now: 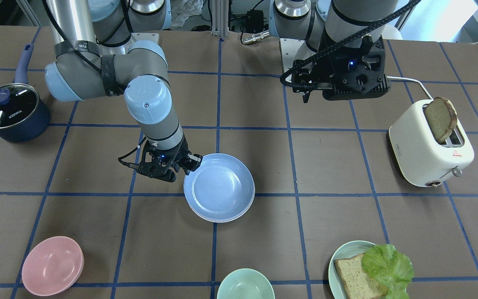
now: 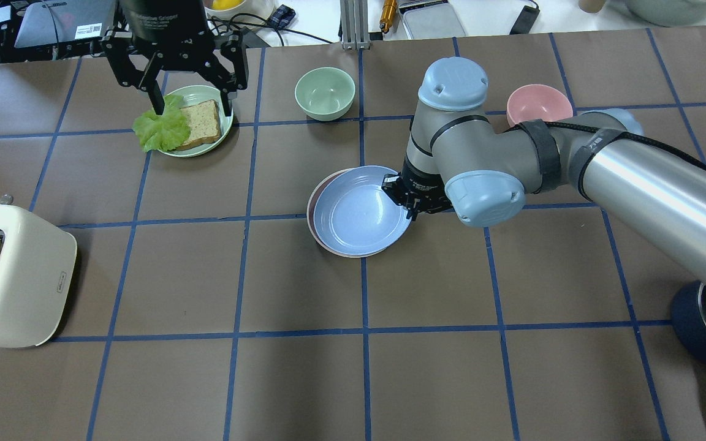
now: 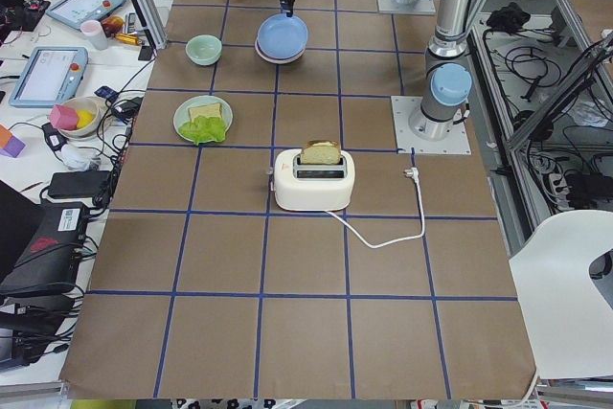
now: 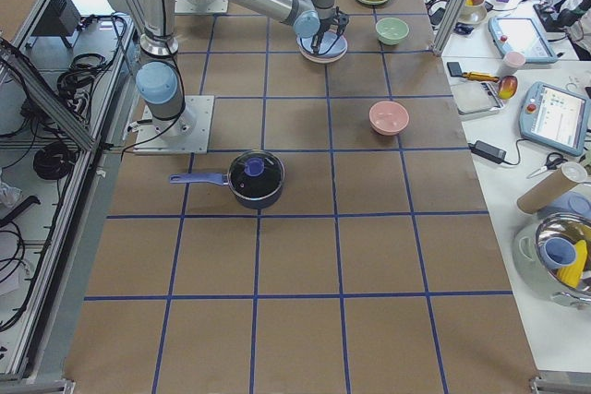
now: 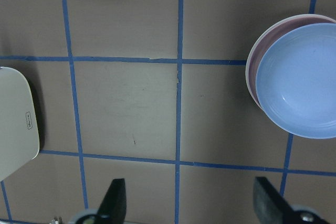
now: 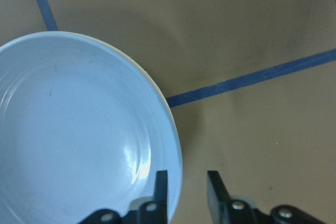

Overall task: Stack three plates with pink and blue
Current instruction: 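Open the right gripper and lift it off the blue plate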

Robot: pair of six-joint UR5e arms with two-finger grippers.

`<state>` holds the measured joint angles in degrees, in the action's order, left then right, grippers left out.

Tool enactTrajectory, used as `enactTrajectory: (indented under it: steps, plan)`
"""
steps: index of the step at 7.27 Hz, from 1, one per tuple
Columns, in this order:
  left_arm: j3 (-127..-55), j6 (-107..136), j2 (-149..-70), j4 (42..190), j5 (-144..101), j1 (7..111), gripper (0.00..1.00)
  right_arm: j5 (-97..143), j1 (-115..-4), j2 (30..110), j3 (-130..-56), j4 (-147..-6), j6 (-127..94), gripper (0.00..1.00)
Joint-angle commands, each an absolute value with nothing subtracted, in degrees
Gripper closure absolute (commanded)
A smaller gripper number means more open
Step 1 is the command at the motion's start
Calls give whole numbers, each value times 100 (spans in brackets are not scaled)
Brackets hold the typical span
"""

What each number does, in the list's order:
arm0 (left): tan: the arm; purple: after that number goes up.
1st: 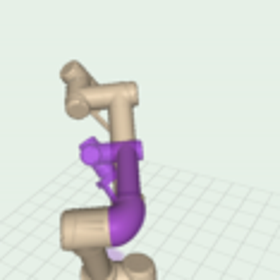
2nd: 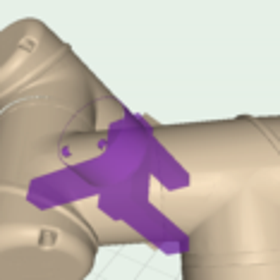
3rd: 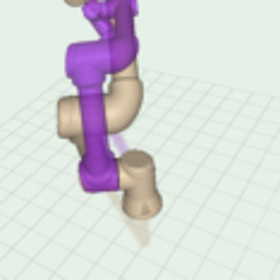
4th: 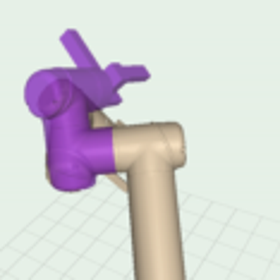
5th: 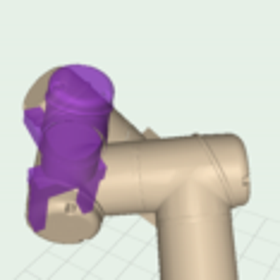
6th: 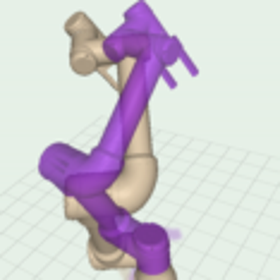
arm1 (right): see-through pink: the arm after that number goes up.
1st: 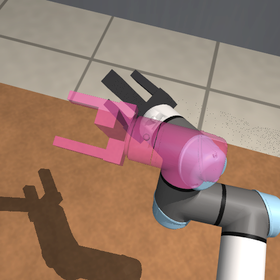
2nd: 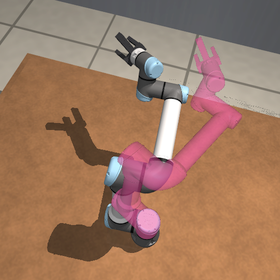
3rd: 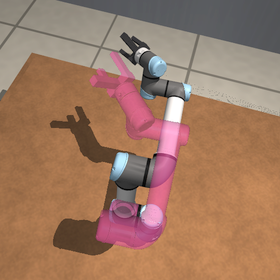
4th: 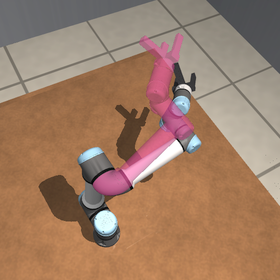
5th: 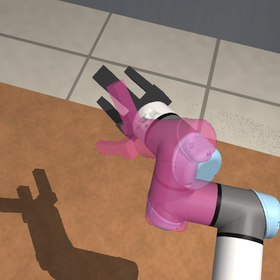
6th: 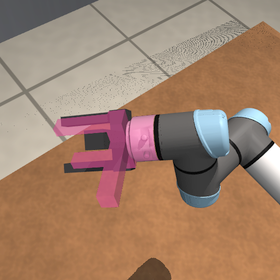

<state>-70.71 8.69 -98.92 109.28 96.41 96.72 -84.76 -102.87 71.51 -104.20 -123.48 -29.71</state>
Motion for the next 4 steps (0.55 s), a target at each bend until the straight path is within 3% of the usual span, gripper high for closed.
enactTrajectory:
  steps: [1,3,4]
  plan:
    - [-7574,783,-9485,10628,9624,9650,16,-8499,-10144,7145,-10119,-12271,-2797,0]
    - [-8197,686,-9151,9821,9326,9650,0,-8875,-9767,7189,-9163,-10906,-1895,0]
    - [-8548,659,-8975,9530,9317,9650,0,-8886,-9625,7268,-8810,-10368,-1498,0]
